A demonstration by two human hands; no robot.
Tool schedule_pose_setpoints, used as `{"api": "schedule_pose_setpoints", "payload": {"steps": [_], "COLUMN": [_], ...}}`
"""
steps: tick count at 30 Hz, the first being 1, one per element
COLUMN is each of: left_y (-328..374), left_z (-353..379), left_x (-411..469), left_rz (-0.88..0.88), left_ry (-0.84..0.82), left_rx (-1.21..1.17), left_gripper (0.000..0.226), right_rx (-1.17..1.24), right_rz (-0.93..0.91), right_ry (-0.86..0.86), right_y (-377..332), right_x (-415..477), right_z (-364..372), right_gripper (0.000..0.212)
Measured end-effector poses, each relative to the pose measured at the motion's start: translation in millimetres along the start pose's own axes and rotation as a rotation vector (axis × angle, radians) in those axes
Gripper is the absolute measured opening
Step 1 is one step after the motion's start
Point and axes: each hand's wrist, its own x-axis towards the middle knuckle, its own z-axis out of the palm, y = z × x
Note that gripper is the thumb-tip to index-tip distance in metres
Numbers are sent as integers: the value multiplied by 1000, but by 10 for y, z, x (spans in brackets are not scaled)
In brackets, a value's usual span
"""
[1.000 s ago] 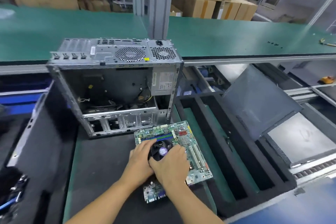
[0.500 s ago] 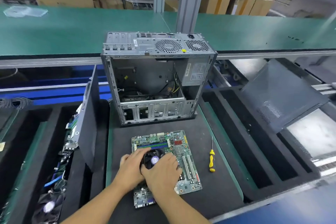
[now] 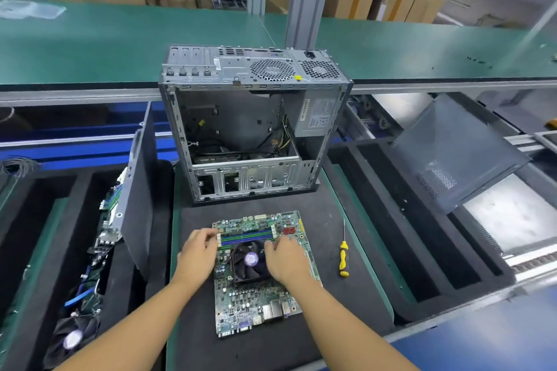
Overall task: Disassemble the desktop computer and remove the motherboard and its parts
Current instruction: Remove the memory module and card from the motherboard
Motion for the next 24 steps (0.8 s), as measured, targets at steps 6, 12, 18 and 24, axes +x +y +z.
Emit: {"api": "schedule_pose_setpoints", "payload": {"steps": [6, 12, 18, 24], "left_y": [75, 41, 41, 104], "left_z": [135, 205, 26, -35], "left_x": [292, 535, 723, 804], "left_rz": [-255, -423, -563, -619], "left_ry": [-25, 95, -83, -149], "left_rx": [2, -41, -234, -227], "left_gripper": [22, 14, 10, 10], "right_rx": [150, 70, -103, -102], "right_rz": [-30, -84, -59, -49], "right_ry": [-16, -91, -179, -233], "right_y": [252, 267, 120, 98], "right_x": [298, 707, 1031, 1167], "right_z": [-300, -312, -220, -215], "right_gripper": [27, 36, 44, 30]}}
